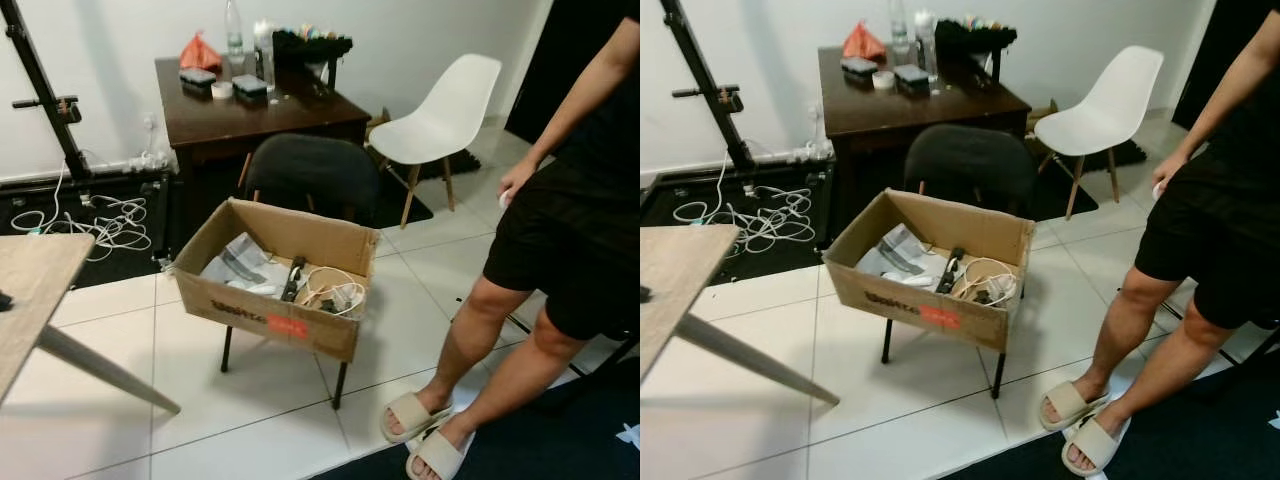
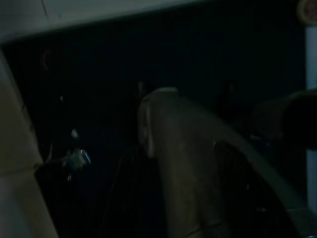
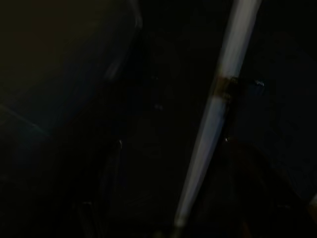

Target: Picking trash to rubbish bin

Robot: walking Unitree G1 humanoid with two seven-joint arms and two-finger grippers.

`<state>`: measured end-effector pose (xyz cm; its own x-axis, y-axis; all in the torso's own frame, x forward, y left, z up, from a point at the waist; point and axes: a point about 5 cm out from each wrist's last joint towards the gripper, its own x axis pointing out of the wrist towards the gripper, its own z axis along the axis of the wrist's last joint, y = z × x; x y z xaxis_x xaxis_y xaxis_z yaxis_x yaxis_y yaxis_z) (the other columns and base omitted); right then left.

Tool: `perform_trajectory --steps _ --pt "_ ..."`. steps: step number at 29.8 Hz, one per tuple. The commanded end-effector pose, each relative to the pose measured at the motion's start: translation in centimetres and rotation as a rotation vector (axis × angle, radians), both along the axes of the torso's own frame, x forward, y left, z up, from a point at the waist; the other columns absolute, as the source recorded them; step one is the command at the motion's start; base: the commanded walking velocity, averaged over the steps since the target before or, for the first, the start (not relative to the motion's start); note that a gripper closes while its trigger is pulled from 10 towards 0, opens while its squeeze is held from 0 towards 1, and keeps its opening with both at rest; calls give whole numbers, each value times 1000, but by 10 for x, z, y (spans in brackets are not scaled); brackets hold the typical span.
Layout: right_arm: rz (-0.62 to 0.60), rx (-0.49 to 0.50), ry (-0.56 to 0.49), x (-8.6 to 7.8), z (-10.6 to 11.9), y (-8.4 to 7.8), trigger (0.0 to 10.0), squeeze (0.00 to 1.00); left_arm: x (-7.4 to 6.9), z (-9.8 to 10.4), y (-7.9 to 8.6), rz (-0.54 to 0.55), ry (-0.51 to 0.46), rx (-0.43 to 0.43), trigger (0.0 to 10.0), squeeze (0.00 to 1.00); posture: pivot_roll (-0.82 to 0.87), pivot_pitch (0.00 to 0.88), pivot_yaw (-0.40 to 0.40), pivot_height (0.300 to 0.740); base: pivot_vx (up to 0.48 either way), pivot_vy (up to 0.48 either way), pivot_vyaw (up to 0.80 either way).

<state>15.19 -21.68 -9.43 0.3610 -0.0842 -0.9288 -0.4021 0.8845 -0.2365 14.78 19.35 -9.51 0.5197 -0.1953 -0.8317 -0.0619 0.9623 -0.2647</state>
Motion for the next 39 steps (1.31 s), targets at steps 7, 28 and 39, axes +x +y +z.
perform_trajectory --steps 7,28,39 --pt "-1 9 27 -8 -3 2 10000 0 -12 -5 1 13 52 10 10000 0 -123 133 47 740 0 0 0" --pt "-16 77 28 -7 -3 5 10000 0 -11 -5 -4 0 51 -10 10000 0 -124 135 45 740 0 0 586" --pt "-16 84 33 -8 -3 5 10000 0 -13 -6 -6 -14 56 -15 10000 0 -125 133 46 740 0 0 759"
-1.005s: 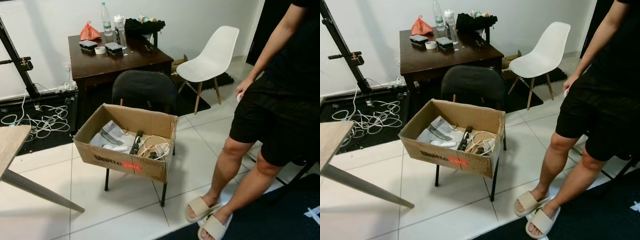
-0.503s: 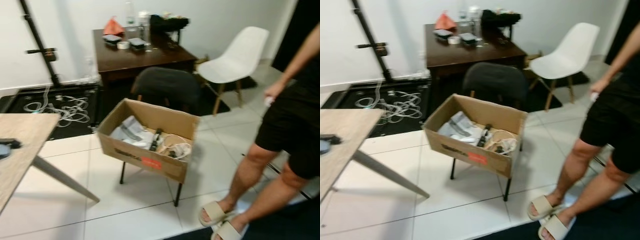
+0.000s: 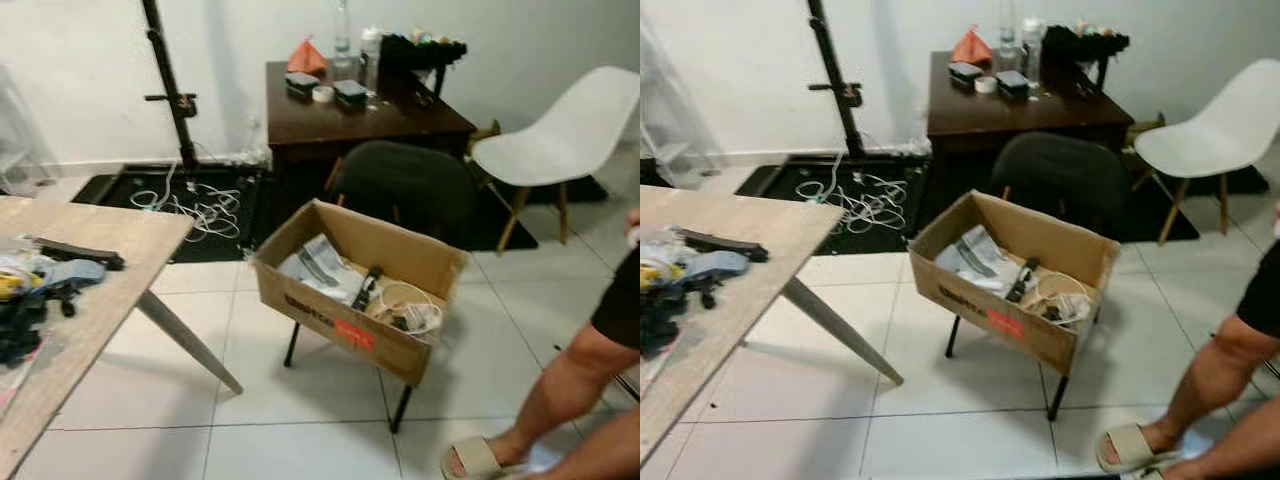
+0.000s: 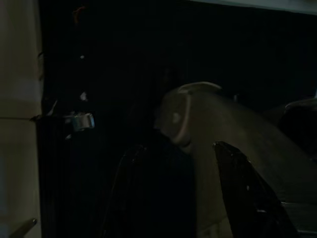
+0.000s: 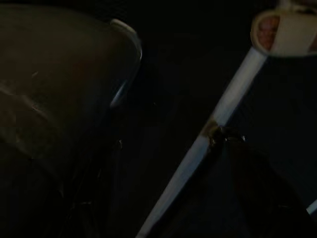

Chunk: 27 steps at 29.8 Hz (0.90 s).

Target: Picking trash to rubbish bin

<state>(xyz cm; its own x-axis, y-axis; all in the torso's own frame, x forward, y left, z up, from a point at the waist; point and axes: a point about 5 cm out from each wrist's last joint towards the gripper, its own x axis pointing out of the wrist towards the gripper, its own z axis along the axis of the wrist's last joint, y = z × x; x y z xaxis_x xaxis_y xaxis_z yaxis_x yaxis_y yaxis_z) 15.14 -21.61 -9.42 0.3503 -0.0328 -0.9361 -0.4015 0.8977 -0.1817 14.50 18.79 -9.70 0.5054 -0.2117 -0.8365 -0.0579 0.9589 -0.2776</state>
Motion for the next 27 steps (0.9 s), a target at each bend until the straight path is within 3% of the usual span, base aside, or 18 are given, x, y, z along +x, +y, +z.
perform_trajectory --steps 1,27 --pt "-13 28 22 -7 -4 5 10000 0 -11 -4 0 -6 42 -1 10000 0 -124 135 47 740 0 0 756" --pt "-21 40 29 -8 -4 5 10000 0 -18 -6 1 -29 63 -6 10000 0 -125 138 48 740 0 0 756"
